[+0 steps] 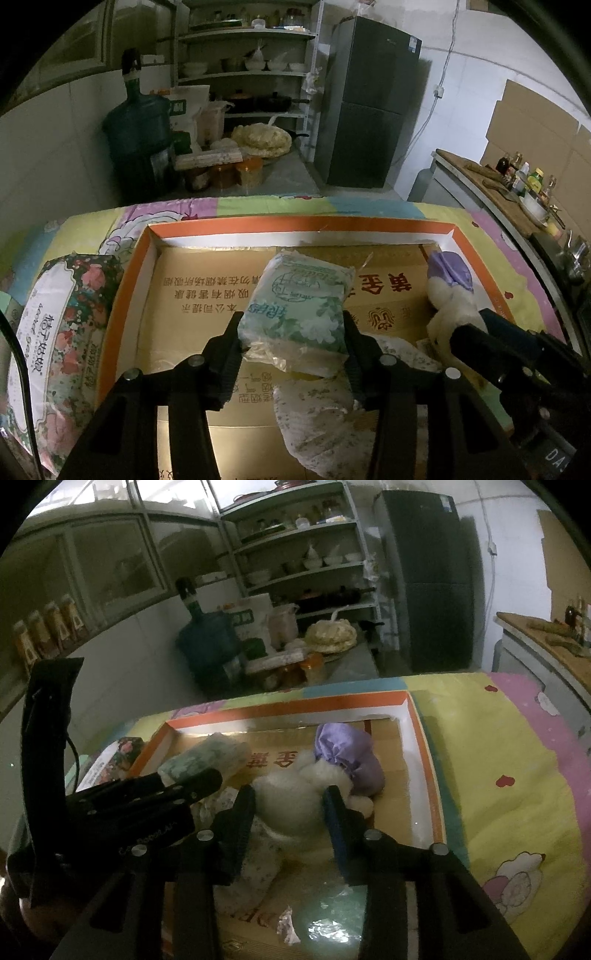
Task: Organize soft objects
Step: 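Lower the tissue pack with left gripper while right lowers the teddy bear into the box, then open both grippers to release the tissue pack and teddy bear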
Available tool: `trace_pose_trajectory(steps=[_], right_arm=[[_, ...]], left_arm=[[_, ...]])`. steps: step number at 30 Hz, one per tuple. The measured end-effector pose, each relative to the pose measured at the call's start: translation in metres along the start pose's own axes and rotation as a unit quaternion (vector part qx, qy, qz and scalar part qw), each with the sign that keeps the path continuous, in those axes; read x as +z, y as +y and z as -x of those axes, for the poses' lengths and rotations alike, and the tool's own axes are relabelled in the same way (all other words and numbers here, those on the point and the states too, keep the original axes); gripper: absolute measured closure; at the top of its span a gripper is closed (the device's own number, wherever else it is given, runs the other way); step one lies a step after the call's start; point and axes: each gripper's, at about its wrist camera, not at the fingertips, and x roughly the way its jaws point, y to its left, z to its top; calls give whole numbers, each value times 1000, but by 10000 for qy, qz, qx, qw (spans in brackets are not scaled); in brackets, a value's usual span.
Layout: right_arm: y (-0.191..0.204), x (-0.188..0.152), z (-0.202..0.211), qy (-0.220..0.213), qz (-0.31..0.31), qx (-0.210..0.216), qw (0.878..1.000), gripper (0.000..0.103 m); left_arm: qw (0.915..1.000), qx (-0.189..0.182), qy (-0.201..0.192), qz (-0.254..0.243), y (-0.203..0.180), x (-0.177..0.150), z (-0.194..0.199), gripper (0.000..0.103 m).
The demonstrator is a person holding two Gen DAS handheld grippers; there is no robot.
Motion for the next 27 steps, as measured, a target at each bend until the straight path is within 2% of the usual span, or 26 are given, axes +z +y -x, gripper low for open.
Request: trace_pose_trajectory(steps=[7, 9, 16, 23, 27], right_arm=[[-1, -1, 4, -107, -93, 12, 9999, 54], [-1, 0, 6, -169, -86, 20, 9998, 49], [0, 1, 14, -314, -82, -8, 9995, 48], [5, 2, 29, -584, -3, -123, 9982, 41], [10, 1, 38, -682, 16, -181, 9975, 37]], left_arm=[[9999, 47, -83, -75, -2, -1, 3, 48], [9999, 44, -122, -93, -3, -2, 5, 40], [9997, 26, -212, -75, -2, -2, 13, 32], [9990, -50, -427, -99, -4, -1, 31, 24], [9981, -83, -599, -120, -3, 1, 45, 23]])
